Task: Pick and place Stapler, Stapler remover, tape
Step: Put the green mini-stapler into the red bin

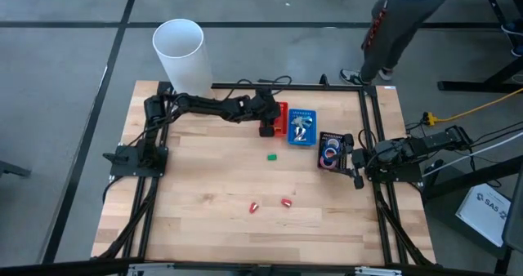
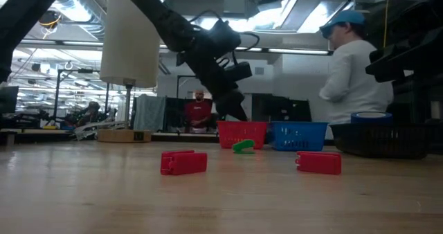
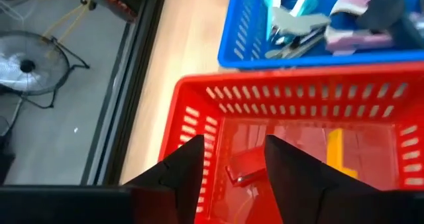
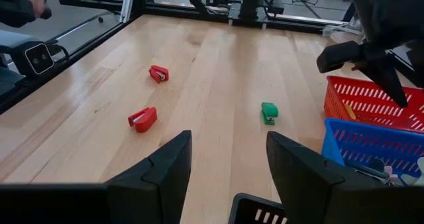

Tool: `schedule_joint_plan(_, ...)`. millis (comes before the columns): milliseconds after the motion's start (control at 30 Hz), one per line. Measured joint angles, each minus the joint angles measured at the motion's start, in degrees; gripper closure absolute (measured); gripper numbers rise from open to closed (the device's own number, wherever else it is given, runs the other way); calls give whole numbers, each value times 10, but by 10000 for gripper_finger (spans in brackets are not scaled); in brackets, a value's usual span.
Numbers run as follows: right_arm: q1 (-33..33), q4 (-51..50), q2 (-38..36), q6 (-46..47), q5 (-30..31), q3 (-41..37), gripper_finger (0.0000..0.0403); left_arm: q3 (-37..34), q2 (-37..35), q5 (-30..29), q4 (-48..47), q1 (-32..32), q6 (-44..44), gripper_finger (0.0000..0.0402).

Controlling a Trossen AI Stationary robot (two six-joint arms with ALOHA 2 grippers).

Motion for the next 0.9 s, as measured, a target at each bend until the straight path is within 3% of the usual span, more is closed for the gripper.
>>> schedule_joint_plan(433,0,0,0,0,0,0,205,0,-44,1,13,-63,27,255)
schedule_joint_plan(900,0,0,0,0,0,0,205,0,-58,-62,-13,-198,-6,258)
